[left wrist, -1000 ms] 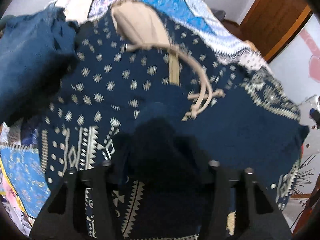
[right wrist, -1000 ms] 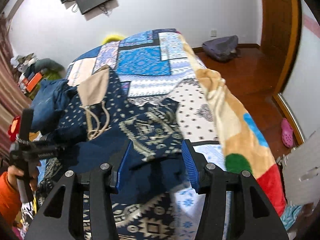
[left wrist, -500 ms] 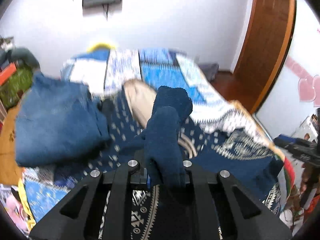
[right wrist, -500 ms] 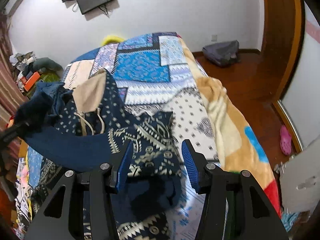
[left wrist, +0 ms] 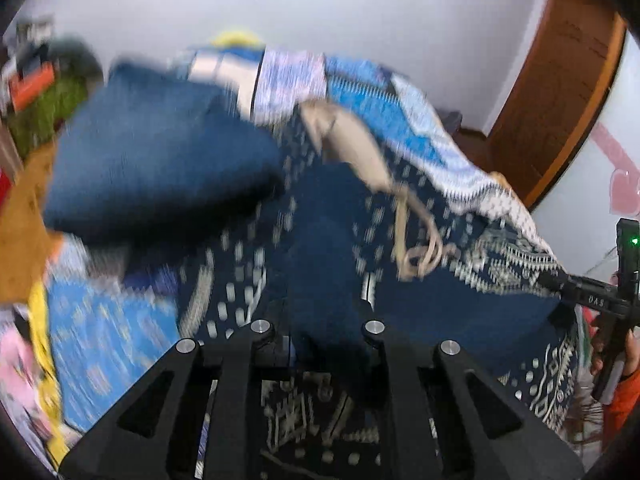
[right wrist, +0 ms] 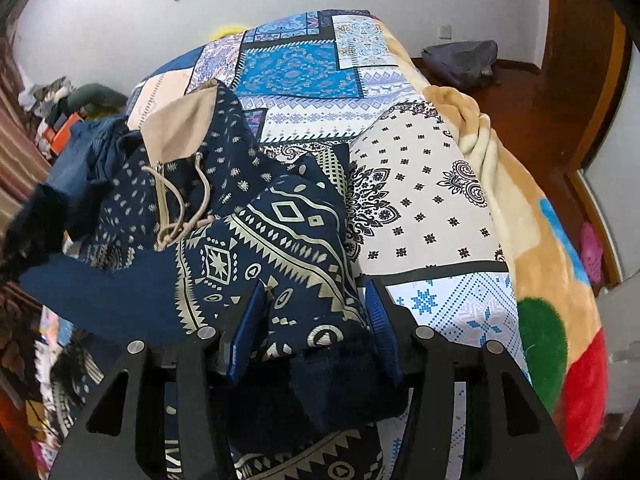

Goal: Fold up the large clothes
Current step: 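Lift the hem with both grippers and fold it toward the beige hood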

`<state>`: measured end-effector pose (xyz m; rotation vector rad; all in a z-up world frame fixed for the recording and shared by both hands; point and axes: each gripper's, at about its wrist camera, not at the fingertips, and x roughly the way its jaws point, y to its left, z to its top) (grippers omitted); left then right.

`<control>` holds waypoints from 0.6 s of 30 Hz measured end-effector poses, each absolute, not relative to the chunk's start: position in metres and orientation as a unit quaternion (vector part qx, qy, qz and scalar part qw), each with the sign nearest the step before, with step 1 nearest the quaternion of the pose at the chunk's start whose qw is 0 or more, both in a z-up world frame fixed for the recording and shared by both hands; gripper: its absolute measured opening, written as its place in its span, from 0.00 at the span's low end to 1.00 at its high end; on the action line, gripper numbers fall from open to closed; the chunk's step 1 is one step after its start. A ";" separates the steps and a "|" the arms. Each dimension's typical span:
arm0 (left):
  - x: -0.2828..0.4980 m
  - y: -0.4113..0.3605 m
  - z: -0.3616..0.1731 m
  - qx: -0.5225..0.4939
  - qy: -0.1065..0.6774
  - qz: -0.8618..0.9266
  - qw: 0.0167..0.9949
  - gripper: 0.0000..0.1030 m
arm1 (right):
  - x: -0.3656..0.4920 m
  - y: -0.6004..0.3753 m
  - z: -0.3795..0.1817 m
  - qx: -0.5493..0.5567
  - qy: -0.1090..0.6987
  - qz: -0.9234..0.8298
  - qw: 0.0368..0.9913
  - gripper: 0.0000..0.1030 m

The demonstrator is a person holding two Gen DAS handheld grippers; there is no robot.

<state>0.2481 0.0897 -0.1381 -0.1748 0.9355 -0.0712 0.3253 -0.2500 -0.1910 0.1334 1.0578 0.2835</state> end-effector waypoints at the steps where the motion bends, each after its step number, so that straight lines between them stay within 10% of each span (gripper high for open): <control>1: 0.246 0.094 -0.147 -0.090 0.464 -0.032 0.881 0.12 | 0.325 -0.250 -0.191 0.060 0.503 0.132 0.852 0.49; 18: 0.181 0.136 -0.215 -0.045 0.518 0.059 0.852 0.60 | 0.324 -0.243 -0.192 0.045 0.505 0.111 0.855 0.53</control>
